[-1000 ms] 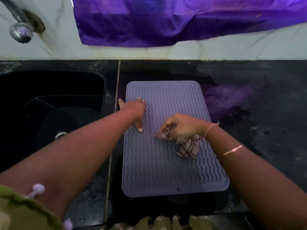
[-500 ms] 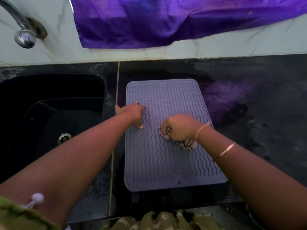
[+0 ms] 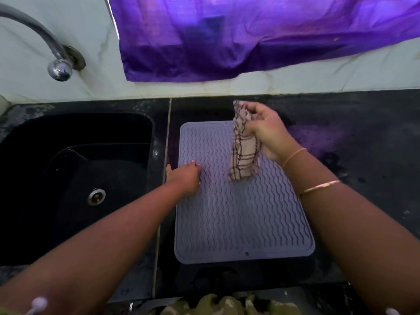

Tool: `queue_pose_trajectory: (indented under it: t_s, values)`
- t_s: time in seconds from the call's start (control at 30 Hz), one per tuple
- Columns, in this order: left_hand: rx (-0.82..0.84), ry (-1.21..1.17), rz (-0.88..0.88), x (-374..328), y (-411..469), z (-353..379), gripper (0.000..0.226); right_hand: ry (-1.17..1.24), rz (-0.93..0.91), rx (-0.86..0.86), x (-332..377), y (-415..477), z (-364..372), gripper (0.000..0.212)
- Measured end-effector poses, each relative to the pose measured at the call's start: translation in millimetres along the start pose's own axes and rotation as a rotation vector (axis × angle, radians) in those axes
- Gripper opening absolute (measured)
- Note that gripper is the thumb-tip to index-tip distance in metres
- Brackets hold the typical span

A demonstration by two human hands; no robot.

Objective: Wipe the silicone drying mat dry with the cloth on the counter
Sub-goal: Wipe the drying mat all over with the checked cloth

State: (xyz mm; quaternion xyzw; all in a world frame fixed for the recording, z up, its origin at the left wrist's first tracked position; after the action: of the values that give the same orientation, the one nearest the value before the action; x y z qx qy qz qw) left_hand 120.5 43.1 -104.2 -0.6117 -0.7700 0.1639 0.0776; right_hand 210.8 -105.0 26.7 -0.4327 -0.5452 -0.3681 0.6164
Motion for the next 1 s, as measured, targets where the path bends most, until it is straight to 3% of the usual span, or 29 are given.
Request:
queue_pose_trajectory:
  t_s: [0.1, 0.17, 0.23, 0.33, 0.43, 0.53, 0.63, 0.83, 1.0]
  values:
    - [0.045, -0.001, -0.001, 2.3, -0.9, 3.7, 0.061, 0.518, 0.092, -0.031, 3.8, 7.7, 9.8, 0.055]
    - [0.047, -0.035, -0.026, 5.7, -0.9, 4.5, 0.066, 0.629, 0.152, -0.019, -11.5, 10.8, 14.1, 0.053]
    - [0.054, -0.056, -0.039, 8.1, -1.4, 5.5, 0.073, 0.384, 0.191, -0.087, -41.4, 12.2, 6.5, 0.047]
    - [0.076, -0.025, 0.006, 4.9, -2.5, 8.1, 0.075, -0.392, 0.245, -0.318, -87.4, 8.1, -32.0, 0.049]
    - [0.073, -0.006, 0.005, 4.7, -2.1, 8.9, 0.076, -0.660, 0.164, -0.412, -100.0, -1.9, -35.9, 0.052]
    - [0.087, -0.010, 0.011, 3.7, -1.1, 8.0, 0.077, -0.825, 0.077, -0.258, -109.0, -5.7, 3.2, 0.070]
    - [0.159, -0.016, 0.017, 5.9, -0.9, 10.7, 0.090, -1.172, 0.086, -0.023, -128.7, -14.5, 38.0, 0.090]
    - [0.154, 0.004, -0.015, 4.5, -1.1, 16.3, 0.101, -1.475, -0.241, 0.147, -120.0, -38.4, 50.1, 0.065]
    - [0.156, -0.010, -0.023, 6.2, 0.8, 16.9, 0.101, -1.493, -0.325, 0.287, -127.6, -85.5, 49.8, 0.065]
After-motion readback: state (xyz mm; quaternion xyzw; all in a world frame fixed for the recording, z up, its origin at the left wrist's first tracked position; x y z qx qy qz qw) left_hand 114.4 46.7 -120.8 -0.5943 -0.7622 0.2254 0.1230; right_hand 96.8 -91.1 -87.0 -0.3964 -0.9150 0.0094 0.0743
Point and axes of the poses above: each hand's wrist, its own y-axis towards the middle knuckle, its own z-axis out of the palm, x = y × z, the point moved 9 cm from there along y, towards the middle knuckle, and after that the axes turned 5 degrees about -x, right-handed, at the moved point
